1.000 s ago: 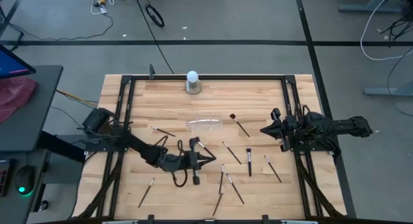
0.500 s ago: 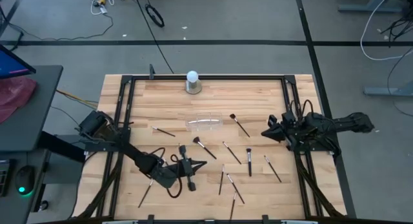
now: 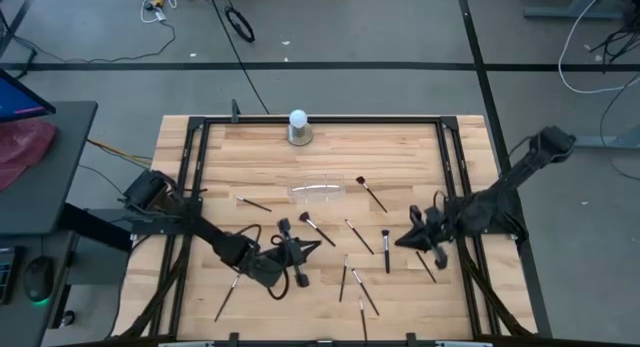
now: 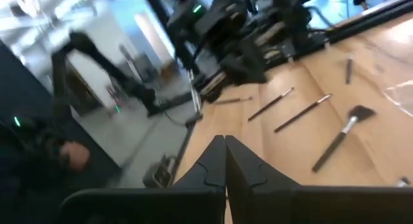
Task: Put items in baskets/containers
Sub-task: Put the bottom liner brush into the transparent organizer
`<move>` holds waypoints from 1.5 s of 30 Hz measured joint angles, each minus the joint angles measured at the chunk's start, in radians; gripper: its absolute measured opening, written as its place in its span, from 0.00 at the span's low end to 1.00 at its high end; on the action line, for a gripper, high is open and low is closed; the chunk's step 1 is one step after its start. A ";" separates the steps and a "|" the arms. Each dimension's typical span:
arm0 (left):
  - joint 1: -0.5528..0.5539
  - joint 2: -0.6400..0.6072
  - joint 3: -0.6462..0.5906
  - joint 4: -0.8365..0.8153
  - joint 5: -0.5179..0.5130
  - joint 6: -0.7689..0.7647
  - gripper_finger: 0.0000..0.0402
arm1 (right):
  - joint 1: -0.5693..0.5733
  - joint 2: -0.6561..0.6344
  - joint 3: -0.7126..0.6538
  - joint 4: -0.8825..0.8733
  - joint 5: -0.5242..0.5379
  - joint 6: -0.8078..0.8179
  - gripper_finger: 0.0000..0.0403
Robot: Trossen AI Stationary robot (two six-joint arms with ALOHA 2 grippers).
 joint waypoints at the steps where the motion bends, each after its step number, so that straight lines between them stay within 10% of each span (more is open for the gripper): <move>1: 0.005 0.000 0.000 -0.008 0.000 -0.014 0.01 | 0.021 0.054 0.031 0.001 0.009 -0.035 0.00; 10: 0.055 0.000 0.000 -0.058 0.000 -0.068 0.01 | 0.028 0.410 0.240 0.039 -0.097 -0.167 0.06; 28: 0.088 0.000 0.000 -0.050 0.207 -0.056 0.01 | 0.107 0.994 0.927 -0.676 -0.043 0.306 0.50; 45: -0.009 0.000 0.000 -0.155 0.215 -0.041 0.01 | 0.156 1.334 1.314 -1.172 -0.001 0.784 0.52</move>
